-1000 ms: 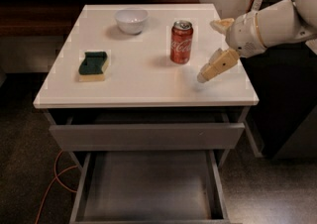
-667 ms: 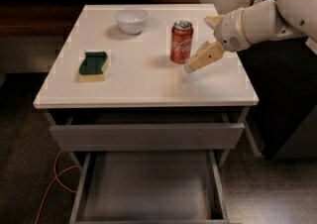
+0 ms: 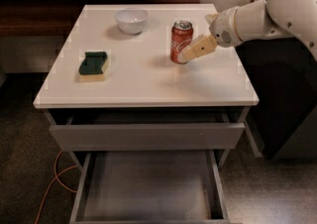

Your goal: Place coke can into middle drawer

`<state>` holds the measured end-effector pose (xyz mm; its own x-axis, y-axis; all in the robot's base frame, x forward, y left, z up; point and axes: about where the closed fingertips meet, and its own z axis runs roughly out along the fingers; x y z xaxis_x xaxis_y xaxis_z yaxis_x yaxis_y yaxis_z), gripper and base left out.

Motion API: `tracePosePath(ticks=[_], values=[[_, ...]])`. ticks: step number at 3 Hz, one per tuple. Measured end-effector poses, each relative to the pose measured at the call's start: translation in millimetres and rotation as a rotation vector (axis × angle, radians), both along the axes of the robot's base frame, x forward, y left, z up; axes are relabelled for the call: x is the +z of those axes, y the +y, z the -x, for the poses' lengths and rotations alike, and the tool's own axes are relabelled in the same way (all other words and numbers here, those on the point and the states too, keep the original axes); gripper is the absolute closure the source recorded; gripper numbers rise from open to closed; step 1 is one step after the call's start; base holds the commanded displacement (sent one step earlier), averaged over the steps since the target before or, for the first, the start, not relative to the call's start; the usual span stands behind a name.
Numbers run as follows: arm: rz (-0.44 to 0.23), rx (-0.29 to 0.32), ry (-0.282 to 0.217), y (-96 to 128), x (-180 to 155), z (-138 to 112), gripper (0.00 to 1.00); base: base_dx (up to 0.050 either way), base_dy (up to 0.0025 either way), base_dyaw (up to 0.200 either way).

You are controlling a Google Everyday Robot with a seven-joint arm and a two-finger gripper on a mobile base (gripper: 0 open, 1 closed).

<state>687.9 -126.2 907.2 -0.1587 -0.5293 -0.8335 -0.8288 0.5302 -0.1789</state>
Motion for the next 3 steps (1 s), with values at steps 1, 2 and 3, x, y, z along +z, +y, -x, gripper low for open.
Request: tracePosePath(ticks=[1, 2, 3], values=[[-0.035, -0.026, 0.018, 5.6, -4.3, -15.7, 0.00, 0.000, 0.00000, 0.000], [-0.081, -0.041, 0.039, 13.1, -8.0, -31.4, 0.21, 0.000, 0.00000, 0.000], [-0.110, -0.046, 0.044, 16.2, -7.4, -37.1, 0.52, 0.000, 0.00000, 0.000]])
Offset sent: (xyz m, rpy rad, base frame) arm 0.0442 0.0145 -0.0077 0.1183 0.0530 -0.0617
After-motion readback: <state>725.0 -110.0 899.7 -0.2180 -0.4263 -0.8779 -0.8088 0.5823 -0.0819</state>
